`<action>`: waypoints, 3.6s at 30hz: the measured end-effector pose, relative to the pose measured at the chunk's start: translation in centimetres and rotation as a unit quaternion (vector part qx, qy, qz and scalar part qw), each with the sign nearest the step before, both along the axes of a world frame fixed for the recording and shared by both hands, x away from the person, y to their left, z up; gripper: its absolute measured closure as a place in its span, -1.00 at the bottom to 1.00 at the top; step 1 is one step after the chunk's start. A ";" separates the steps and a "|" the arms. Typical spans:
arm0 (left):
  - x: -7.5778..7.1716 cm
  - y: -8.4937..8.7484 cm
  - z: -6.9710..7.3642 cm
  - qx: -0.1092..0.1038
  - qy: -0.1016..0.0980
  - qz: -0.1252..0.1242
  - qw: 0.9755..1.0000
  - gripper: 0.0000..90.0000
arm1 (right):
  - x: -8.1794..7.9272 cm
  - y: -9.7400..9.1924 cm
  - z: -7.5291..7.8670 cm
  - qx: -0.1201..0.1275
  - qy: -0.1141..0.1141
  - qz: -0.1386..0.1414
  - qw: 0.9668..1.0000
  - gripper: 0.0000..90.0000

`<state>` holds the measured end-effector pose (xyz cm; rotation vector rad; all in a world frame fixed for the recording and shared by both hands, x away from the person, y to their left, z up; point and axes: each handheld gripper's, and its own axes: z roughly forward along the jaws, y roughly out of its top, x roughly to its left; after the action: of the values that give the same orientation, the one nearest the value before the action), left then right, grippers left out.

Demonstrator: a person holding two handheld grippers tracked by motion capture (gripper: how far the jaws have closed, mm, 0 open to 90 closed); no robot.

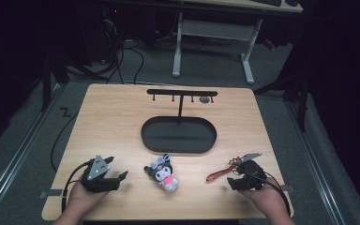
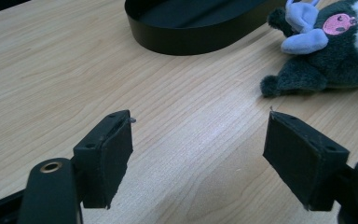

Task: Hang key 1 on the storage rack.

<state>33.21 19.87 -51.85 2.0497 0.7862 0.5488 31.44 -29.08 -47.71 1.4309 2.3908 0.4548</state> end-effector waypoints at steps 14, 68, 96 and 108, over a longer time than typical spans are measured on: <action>0.2 -0.5 -0.1 0.006 0.001 -0.006 1.000 -0.47 | 2.4 -1.1 0.7 -0.036 0.004 -0.011 0.999 0.33; 0.0 -0.4 -0.4 0.019 0.011 -0.013 1.000 -0.45 | 6.1 -1.4 -0.9 -0.054 0.077 -0.025 0.995 0.43; 0.0 -0.5 -0.3 0.016 0.009 -0.019 1.000 -0.43 | 4.5 0.6 7.1 -0.016 0.089 0.006 0.996 0.45; -0.1 -0.6 -0.2 0.014 0.009 -0.022 1.000 -0.43 | 4.3 1.3 9.7 -0.006 0.080 0.007 0.997 0.45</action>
<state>33.09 19.25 -52.10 2.0950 0.7456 0.5208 35.69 -27.73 -38.00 1.4976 2.5245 0.3411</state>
